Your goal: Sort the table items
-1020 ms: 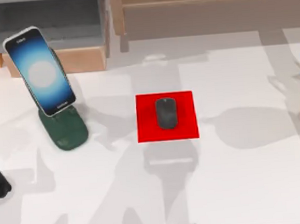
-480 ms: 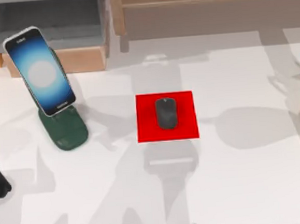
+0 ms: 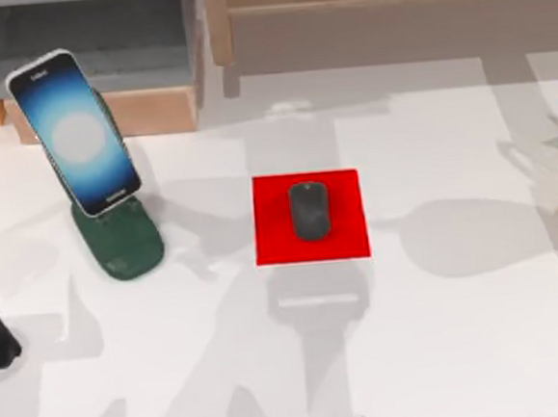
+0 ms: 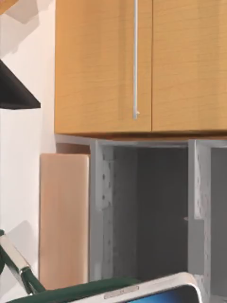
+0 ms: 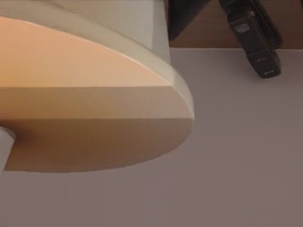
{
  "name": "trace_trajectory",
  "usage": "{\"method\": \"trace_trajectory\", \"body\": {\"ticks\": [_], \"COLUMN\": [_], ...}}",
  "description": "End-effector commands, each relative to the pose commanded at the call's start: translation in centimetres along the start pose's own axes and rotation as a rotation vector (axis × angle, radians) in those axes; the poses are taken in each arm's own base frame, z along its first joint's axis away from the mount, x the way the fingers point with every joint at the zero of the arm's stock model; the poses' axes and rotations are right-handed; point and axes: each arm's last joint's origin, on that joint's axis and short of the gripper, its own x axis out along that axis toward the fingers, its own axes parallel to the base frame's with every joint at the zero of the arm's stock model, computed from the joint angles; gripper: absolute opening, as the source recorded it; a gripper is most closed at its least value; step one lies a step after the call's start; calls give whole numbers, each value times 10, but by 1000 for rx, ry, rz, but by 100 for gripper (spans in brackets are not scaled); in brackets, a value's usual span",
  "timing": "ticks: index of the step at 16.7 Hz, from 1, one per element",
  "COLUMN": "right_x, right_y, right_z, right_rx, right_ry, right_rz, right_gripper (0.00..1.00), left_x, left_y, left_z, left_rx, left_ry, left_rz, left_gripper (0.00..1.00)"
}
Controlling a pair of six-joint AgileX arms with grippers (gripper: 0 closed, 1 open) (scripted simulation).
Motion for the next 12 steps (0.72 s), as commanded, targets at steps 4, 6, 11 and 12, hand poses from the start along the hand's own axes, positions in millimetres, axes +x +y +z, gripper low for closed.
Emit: {"method": "trace_trajectory", "body": {"ticks": [4, 6, 11, 12], "right_x": [0, 0, 0, 0], "right_y": [0, 0, 0, 0], "right_z": [0, 0, 0, 0], "right_rx": [0, 0, 0, 0], "right_ry": [0, 0, 0, 0], "right_rz": [0, 0, 0, 0], "right_gripper": [83, 98, 100, 100], "left_x": [0, 0, 0, 0], "left_y": [0, 0, 0, 0], "left_z": [0, 0, 0, 0], "left_rx": [0, 0, 0, 0], "left_ry": [0, 0, 0, 0], "left_rz": [0, 0, 0, 0], "left_gripper": [100, 100, 100, 100]}}
